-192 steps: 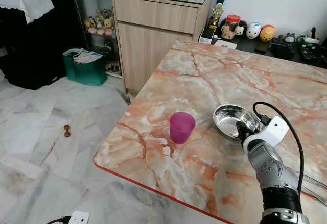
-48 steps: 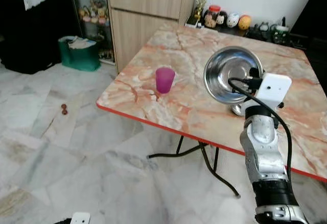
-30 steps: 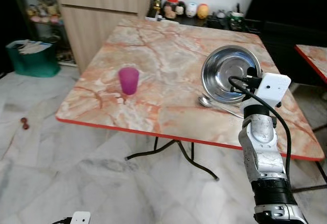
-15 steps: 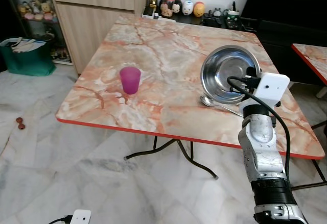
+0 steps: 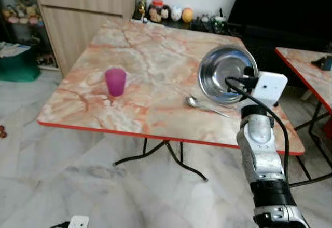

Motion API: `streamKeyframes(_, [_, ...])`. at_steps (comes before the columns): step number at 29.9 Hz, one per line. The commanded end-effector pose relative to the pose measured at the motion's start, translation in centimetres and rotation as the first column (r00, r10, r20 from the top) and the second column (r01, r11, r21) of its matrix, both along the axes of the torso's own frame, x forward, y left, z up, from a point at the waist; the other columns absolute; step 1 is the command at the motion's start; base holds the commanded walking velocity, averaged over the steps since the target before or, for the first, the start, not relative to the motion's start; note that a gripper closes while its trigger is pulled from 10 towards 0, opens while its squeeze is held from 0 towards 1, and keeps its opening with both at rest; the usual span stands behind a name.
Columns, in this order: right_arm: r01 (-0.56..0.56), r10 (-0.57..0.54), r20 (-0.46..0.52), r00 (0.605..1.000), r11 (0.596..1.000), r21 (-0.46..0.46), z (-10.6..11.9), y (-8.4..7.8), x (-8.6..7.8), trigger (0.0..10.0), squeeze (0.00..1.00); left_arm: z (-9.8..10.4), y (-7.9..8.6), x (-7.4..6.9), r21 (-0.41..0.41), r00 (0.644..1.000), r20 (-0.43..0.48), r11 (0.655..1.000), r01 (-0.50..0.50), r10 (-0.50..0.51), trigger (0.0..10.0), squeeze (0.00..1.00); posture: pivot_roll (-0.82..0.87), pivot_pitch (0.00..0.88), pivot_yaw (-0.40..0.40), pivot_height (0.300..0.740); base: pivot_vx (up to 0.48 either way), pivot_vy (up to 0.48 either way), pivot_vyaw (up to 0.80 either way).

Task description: Setting the table

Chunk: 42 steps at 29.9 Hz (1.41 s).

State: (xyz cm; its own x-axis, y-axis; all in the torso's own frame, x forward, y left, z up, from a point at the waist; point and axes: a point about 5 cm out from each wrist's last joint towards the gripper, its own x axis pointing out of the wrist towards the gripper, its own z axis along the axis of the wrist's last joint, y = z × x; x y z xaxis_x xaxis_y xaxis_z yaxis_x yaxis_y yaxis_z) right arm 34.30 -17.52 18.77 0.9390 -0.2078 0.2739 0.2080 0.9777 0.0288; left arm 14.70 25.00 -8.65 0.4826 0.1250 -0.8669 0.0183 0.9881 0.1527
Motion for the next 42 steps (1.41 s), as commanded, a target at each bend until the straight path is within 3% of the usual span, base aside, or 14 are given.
streamKeyframes(1, [0.036, -0.036, 0.005, 0.999, 0.999, -0.004, 0.1, -1.1, -0.1, 10.0, 0.0, -0.3, -1.1, -0.1, -0.023, 1.0, -0.012, 1.0, 0.015, -0.015, 10.0, 0.0, 0.18, 0.0, -0.117, 0.707, 0.0, -0.307, 0.0])
streamKeyframes(10, [0.027, -0.027, -0.004, 1.0, 0.999, -0.02, 0.0, -0.9, -0.1, 10.0, 0.0, -0.3, -0.9, -0.1, -0.008, 1.0, -0.017, 1.0, 0.018, -0.018, 10.0, 0.0, 0.18, 0.0, -0.118, 0.707, 0.0, -0.308, 0.0])
streamKeyframes(14, [0.034, -0.034, -0.01, 0.999, 0.997, -0.072, 0.0, -0.8, -0.1, 10.0, 0.0, -0.3, -1.0, -0.1, -0.007, 1.0, -0.018, 1.0, 0.015, -0.015, 10.0, 0.0, 0.18, 0.0, -0.12, 0.707, 0.0, -0.311, 0.27])
streamKeyframes(36, [-0.015, 0.015, -0.008, 1.0, 0.999, -0.035, 0.1, -0.4, 0.1, 10.0, 0.0, -0.4, -1.1, -0.1, -0.013, 1.0, -0.018, 1.0, 0.017, -0.017, 10.0, 0.0, 0.18, 0.0, -0.122, 0.707, 0.0, -0.307, 0.0])
streamKeyframes(42, [-0.037, 0.036, -0.015, 0.999, 0.995, -0.094, 0.2, 0.0, 0.2, 10.0, 0.0, -0.4, -1.2, -0.1, -0.016, 1.0, -0.017, 1.0, 0.017, -0.018, 10.0, 0.0, 0.18, 0.0, -0.121, 0.707, 0.0, -0.303, 0.4])
